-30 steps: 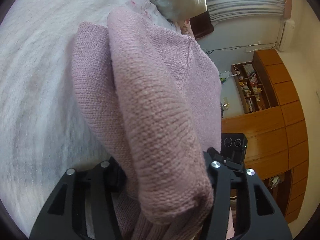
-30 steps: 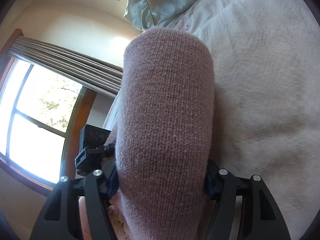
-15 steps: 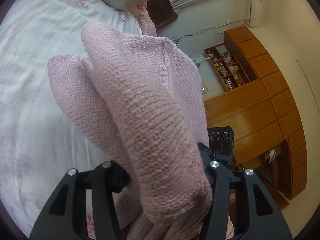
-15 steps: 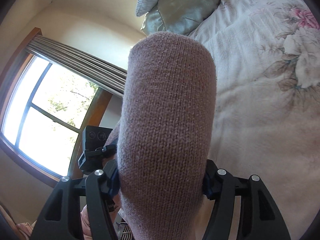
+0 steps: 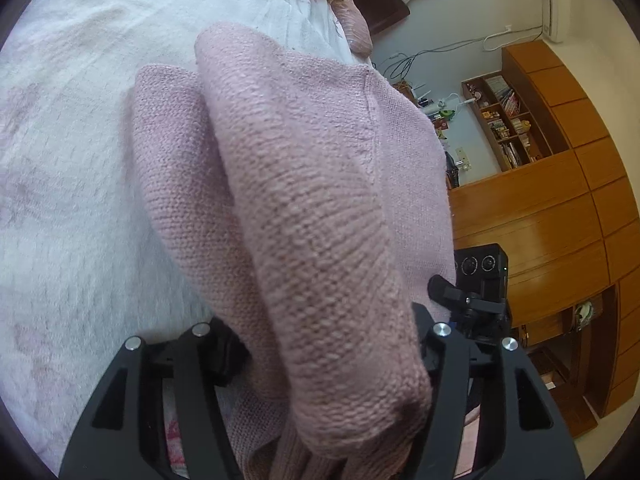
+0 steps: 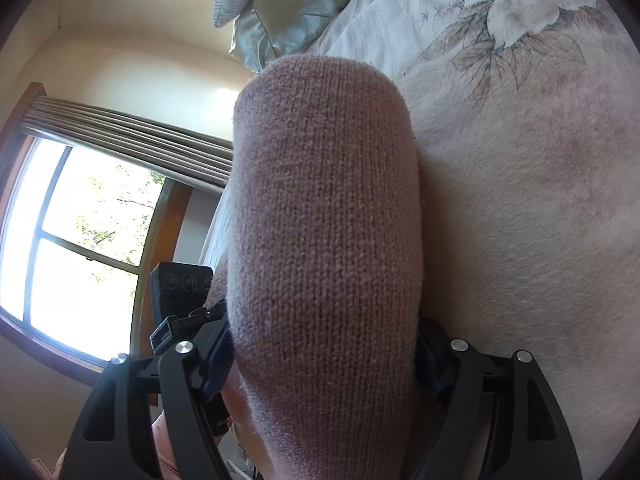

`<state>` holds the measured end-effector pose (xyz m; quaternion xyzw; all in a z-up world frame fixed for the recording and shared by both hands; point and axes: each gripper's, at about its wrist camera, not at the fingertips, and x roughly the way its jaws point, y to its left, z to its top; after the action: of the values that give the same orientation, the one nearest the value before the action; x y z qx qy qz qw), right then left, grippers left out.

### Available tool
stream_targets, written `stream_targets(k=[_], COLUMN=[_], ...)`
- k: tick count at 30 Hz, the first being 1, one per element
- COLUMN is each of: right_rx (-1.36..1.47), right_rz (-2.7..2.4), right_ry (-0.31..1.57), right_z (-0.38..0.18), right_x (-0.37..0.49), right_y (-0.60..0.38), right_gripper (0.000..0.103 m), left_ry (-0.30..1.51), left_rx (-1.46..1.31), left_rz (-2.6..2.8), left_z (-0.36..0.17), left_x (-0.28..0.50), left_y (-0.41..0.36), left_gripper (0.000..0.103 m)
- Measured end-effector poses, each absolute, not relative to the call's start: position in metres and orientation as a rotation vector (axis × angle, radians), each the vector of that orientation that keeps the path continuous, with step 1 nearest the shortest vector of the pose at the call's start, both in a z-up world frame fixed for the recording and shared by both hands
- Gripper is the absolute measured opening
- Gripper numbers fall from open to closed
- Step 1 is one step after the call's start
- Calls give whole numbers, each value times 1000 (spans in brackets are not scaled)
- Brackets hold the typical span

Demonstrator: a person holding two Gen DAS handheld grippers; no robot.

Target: Fold small clothes

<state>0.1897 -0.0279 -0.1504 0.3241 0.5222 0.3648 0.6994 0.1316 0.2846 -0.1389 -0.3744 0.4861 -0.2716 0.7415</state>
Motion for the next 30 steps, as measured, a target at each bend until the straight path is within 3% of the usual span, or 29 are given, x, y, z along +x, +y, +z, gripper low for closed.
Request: stream_targets(k=[3,17,18,20,22,30], right_rx=[709,652,659,687,730,687], right_rz=[801,789,782,770,764,679], right_ry=[1141,1104,1099,1100,1108,1122], right_z=[-139,-145,-145,-146,-146,-135], right_x=[172,72,72,70,68,55], right_y=[-38,-63,-62,-65,-71,-80], right_gripper=[86,84,82,66,31,27], left_ry=[1035,976,996,1034,1066,1059], left_rx=[-734,-531,-528,-529,-542,-499], left_rz=[-548,-423,-401,-363,-341,-272], left_z=[-121,-92,-96,-107,-113,-103], left_x=[114,32,34,32,31,27], left_y=[289,276,276,279,284,290], left_gripper=[65,66,65,61,57,57])
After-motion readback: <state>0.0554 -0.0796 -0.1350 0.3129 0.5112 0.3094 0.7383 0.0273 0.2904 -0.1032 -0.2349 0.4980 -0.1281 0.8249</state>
